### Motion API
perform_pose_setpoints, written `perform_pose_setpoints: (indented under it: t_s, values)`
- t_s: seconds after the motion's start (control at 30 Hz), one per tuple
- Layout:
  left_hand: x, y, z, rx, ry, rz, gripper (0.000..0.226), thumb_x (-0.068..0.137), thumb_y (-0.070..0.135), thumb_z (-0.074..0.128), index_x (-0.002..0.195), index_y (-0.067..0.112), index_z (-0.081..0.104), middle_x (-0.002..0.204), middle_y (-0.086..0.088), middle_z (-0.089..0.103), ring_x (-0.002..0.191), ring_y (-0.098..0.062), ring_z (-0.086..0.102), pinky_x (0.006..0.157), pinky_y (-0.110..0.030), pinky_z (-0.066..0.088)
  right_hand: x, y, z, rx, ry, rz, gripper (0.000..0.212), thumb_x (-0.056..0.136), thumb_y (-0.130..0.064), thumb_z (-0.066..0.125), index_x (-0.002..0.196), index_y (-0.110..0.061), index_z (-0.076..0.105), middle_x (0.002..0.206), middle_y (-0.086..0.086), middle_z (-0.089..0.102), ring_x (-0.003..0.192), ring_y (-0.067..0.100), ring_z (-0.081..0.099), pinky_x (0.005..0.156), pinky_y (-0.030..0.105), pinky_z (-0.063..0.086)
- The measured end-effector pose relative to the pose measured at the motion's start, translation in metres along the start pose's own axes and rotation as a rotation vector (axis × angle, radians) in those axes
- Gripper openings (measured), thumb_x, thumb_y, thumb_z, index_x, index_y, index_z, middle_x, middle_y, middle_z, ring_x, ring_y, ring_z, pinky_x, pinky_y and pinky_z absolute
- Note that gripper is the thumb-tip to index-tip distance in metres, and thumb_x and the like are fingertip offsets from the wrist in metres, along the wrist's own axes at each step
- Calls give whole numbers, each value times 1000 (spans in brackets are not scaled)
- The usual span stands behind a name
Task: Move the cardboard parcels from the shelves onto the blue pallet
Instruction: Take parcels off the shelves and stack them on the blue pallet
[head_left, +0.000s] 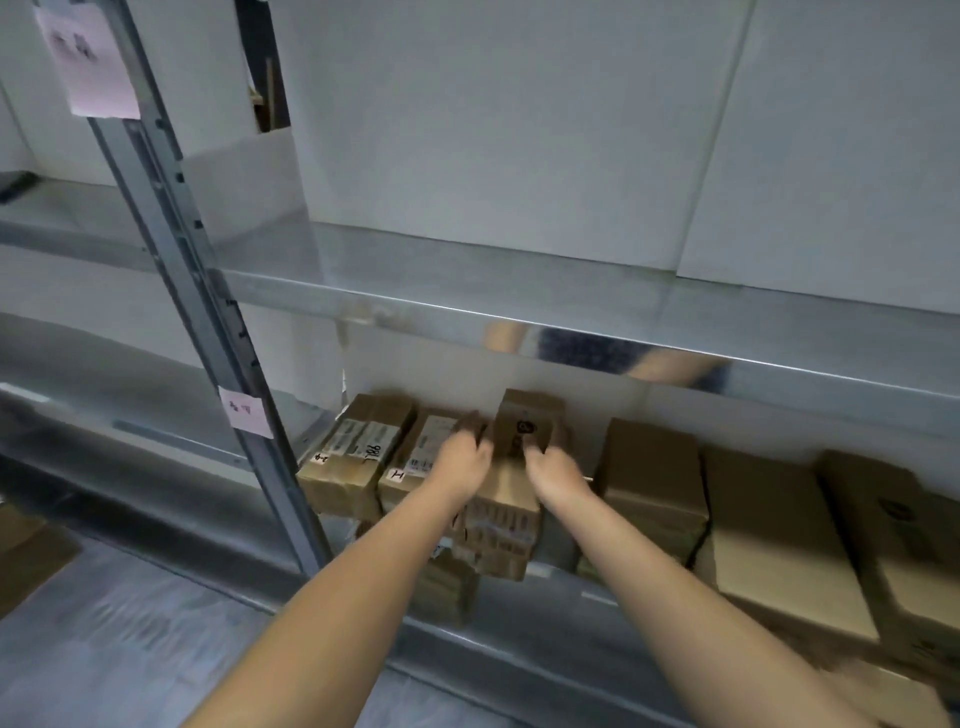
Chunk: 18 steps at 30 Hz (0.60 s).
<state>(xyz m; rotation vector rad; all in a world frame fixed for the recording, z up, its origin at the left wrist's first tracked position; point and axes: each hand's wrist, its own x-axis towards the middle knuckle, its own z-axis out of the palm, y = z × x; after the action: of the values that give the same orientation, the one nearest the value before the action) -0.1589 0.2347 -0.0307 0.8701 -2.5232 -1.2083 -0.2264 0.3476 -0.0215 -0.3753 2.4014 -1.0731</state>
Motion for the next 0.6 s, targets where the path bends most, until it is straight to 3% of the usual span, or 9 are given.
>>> perform_pose_setpoints:
  t_s: [0.07, 0.13, 0.2, 0.3, 0.4, 0.47, 0.53, 0.6]
  values:
    - [10, -7, 7, -88, -70, -22, 42, 105, 27, 42, 141, 7, 48, 140, -19, 54, 130, -34, 50, 100, -30, 38, 5, 3, 10, 67, 23, 48, 69, 102, -42, 36, 156, -9, 7, 151, 19, 39, 130, 36, 48, 102, 33, 38]
    - [17, -14, 12, -165, -135, -98, 50, 104, 41, 40, 145, 12, 46, 145, -17, 51, 134, -33, 46, 104, -31, 36, 7, 7, 17, 172, 55, 85, 74, 101, -47, 38, 156, -17, 0, 155, 15, 34, 134, 35, 43, 107, 35, 36]
    - [20, -21, 17, -280, -169, -207, 60, 100, 54, 42, 145, 15, 47, 146, -14, 51, 132, -30, 47, 104, -33, 35, 11, 11, 22, 303, 77, 140, 72, 99, -54, 38, 156, -20, 9, 154, 12, 37, 134, 33, 43, 109, 39, 35]
    - [17, -27, 24, -484, -176, -337, 68, 93, 64, 47, 143, 18, 50, 142, -9, 54, 114, -21, 52, 91, -29, 31, 14, 13, 28, 502, 74, 203, 69, 97, -57, 38, 153, -19, 23, 147, 11, 45, 128, 32, 48, 109, 44, 37]
    - [17, -27, 23, -509, -195, -362, 72, 90, 66, 49, 144, 18, 48, 144, -10, 52, 126, -28, 50, 96, -34, 34, 11, 8, 29, 584, 74, 223, 66, 96, -57, 41, 149, -20, 32, 141, 13, 51, 123, 33, 52, 106, 48, 41]
    - [12, -22, 19, -512, -196, -360, 72, 90, 66, 49, 142, 16, 51, 136, -11, 59, 122, -29, 54, 99, -37, 42, 4, 3, 24, 596, 57, 232, 62, 96, -56, 42, 145, -18, 38, 133, 14, 57, 116, 34, 57, 102, 49, 45]
    - [1, -14, 12, -569, -186, -343, 65, 92, 64, 49, 134, 15, 57, 113, -6, 69, 102, -22, 64, 78, -33, 49, -4, -3, 18, 594, 47, 228, 59, 97, -55, 42, 140, -15, 44, 126, 15, 61, 110, 33, 60, 100, 49, 47]
    - [-12, -4, 2, -617, -177, -328, 60, 92, 62, 49, 128, 15, 60, 102, -4, 71, 92, -20, 67, 65, -29, 46, -17, -8, 12, 612, 33, 221, 57, 97, -54, 40, 136, -13, 47, 120, 15, 63, 107, 33, 61, 99, 48, 48]
